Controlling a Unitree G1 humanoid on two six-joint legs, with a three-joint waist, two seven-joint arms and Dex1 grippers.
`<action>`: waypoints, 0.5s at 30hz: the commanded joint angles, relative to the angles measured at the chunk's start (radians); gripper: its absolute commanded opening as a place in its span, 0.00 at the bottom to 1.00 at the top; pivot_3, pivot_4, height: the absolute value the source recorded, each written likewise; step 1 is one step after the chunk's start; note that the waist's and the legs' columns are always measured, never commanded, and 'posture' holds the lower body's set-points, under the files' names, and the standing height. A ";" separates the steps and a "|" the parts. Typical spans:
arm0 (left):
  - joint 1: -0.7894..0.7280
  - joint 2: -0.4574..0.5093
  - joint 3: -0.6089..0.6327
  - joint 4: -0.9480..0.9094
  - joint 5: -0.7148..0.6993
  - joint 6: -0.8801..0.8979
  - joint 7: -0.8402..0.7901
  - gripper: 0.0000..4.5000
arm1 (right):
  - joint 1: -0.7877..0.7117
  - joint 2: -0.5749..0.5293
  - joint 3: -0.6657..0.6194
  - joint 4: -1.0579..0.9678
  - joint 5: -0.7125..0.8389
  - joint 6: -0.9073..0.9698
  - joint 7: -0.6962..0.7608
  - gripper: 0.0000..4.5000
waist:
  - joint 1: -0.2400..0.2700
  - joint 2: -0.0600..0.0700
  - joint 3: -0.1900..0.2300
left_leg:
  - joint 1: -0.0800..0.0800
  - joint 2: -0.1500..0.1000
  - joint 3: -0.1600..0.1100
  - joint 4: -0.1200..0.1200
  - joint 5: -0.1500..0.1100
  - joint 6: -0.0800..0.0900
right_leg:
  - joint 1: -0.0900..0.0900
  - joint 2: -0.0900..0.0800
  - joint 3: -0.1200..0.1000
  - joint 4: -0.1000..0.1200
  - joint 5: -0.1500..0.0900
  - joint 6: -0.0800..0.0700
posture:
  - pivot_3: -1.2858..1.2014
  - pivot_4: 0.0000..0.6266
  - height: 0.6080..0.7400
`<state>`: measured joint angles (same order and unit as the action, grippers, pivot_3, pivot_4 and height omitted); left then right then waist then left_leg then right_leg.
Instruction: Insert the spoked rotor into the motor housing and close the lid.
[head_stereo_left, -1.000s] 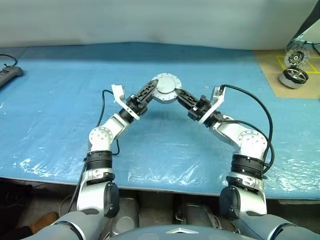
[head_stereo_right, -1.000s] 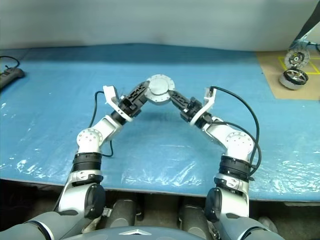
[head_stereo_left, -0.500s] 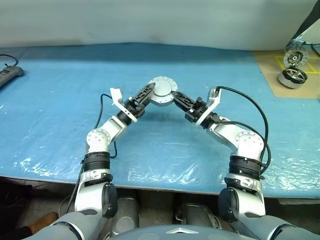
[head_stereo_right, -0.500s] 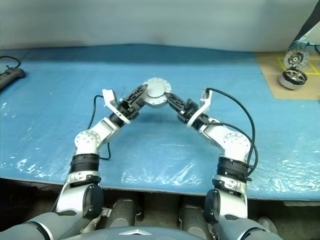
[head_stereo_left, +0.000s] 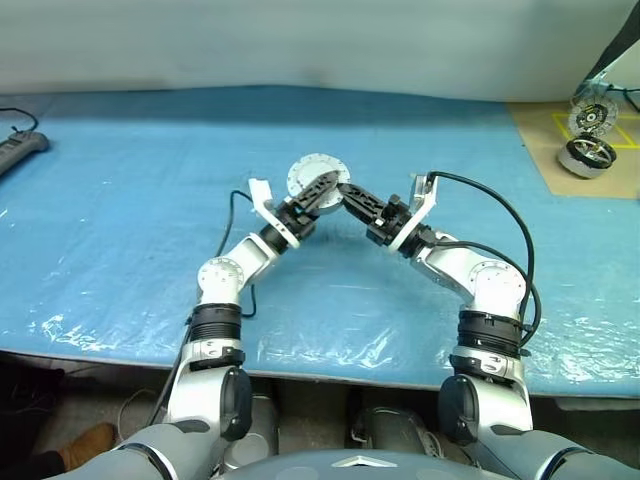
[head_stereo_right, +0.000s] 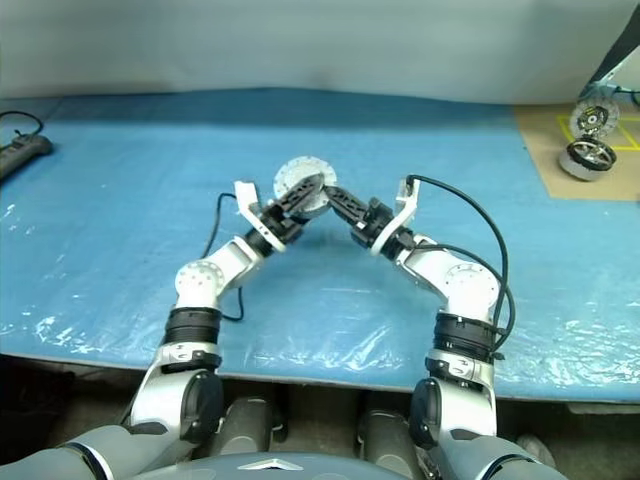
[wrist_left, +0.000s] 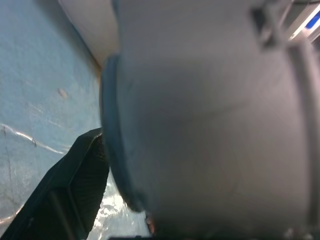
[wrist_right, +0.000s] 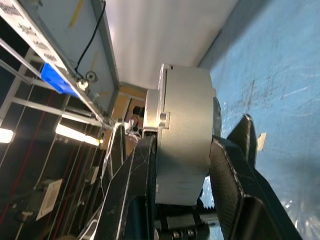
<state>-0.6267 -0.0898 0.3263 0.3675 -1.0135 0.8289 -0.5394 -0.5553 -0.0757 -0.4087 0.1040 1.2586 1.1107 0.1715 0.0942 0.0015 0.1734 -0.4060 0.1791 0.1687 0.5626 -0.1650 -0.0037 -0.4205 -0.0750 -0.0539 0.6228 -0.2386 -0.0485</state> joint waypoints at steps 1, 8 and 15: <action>-0.042 -0.003 0.014 -0.058 -0.037 0.000 0.011 0.99 | -0.024 0.005 0.001 -0.053 0.065 -0.013 0.022 0.26 | -0.001 0.000 0.000 | 0.000 0.000 0.000 0.000 0.000 0.000 | 0.000 0.000 0.000 0.000 0.000 0.000 | 0.52 0.24 1.00; -0.057 0.014 0.069 -0.046 -0.060 -0.029 0.042 0.99 | -0.013 0.004 0.006 -0.062 0.065 -0.021 0.018 0.26 | 0.002 0.000 0.000 | 0.000 -0.001 0.000 0.000 0.000 0.000 | 0.000 0.000 0.000 0.000 0.000 0.000 | 0.52 0.24 1.00; -0.017 0.023 0.037 -0.056 -0.027 -0.014 0.034 0.87 | -0.018 0.004 0.010 -0.046 0.057 -0.028 0.021 0.26 | 0.002 0.000 0.000 | -0.001 -0.001 -0.001 0.001 0.000 0.000 | 0.000 0.000 0.000 0.000 0.000 0.000 | 0.52 0.24 1.00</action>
<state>-0.6464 -0.0654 0.3790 0.3430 -1.0367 0.8162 -0.4954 -0.5539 -0.0759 -0.3974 0.1040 1.2632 1.0984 0.1710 0.0966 0.0015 0.1734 -0.4065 0.1784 0.1680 0.5632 -0.1650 -0.0035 -0.4203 -0.0751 -0.0539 0.6226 -0.2382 -0.0481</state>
